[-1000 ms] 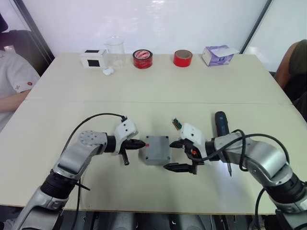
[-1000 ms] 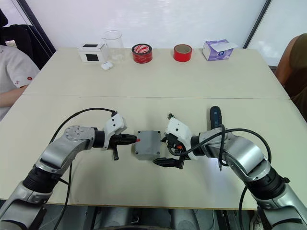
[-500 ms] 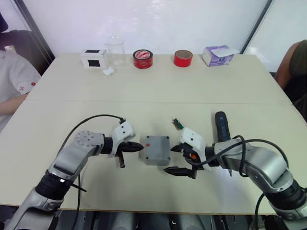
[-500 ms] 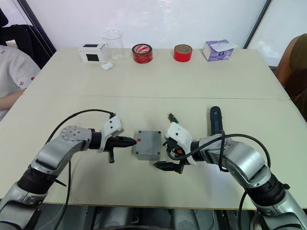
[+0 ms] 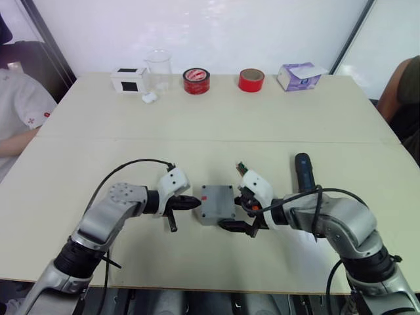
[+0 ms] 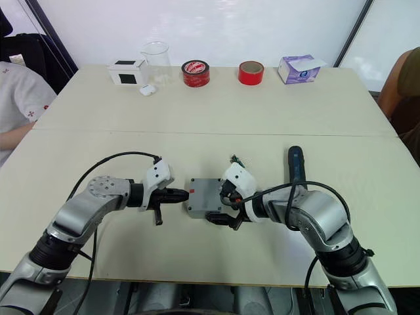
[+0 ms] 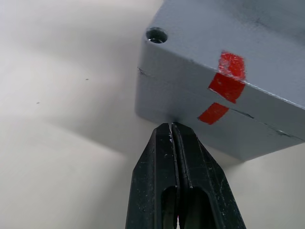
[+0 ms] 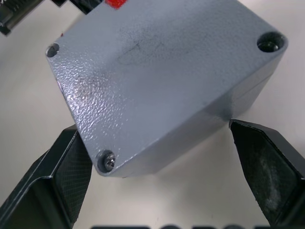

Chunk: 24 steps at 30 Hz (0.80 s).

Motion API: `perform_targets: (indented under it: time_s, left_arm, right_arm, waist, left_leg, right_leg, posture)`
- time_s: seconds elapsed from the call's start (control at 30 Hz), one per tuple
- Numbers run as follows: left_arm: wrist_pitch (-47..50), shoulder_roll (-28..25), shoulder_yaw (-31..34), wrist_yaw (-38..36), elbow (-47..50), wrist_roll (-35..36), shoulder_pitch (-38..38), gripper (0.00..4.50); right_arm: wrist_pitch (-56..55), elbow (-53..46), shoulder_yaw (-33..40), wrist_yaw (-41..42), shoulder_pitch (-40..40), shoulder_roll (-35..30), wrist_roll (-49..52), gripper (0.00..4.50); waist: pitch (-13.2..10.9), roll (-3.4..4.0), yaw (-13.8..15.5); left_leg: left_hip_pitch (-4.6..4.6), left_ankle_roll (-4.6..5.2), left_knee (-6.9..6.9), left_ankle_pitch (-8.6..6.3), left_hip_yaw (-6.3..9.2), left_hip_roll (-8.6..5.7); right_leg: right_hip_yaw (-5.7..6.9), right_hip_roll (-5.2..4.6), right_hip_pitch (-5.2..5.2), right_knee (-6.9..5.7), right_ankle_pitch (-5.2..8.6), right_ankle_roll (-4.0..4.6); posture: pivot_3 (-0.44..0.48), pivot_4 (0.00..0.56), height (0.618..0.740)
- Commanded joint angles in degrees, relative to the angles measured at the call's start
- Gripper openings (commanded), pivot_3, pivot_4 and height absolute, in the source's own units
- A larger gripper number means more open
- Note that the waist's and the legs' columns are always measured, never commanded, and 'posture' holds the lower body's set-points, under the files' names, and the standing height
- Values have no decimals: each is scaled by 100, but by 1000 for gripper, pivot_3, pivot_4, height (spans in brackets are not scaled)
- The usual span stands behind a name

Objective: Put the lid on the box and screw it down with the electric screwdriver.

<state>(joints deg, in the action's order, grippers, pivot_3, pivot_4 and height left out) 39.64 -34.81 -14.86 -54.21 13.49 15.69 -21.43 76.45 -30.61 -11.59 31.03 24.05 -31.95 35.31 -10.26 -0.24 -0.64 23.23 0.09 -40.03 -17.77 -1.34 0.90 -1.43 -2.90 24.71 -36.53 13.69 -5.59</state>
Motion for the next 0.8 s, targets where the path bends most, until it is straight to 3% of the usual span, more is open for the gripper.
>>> perform_targets:
  time_s: [0.03,0.5,0.67,0.8]
  left_arm:
    - [-209,22,61,-28,-22,13,-162,0]
    - [-271,60,120,20,-44,4,-201,0]
    - [-309,79,116,-13,-100,3,-262,0]
    - [-186,-167,333,-190,61,163,-259,0]
  right_arm:
    - [-40,-114,182,0,189,240,188,4438]
    - [279,-418,391,22,202,214,359,4438]
    - [539,-906,763,180,134,-204,683,4438]
    - [-16,-1292,1250,561,-10,-807,812,4438]
  waist:
    - [0,0,-1]
    - [0,0,-5]
    - [0,0,6]
    - [0,0,1]
  left_leg:
    - [0,0,0,0,0,0]
    - [-2,0,0,0,0,0]
    - [-1,0,0,0,1,0]
    - [-1,0,0,0,1,-1]
  right_leg:
    - [0,0,0,0,0,0]
    - [0,0,0,-3,0,0]
    - [0,-2,0,-2,0,0]
    - [0,-3,-1,-2,0,0]
  posture:
    - [0,150,740]
    - [0,150,740]
    - [0,150,740]
    - [0,150,740]
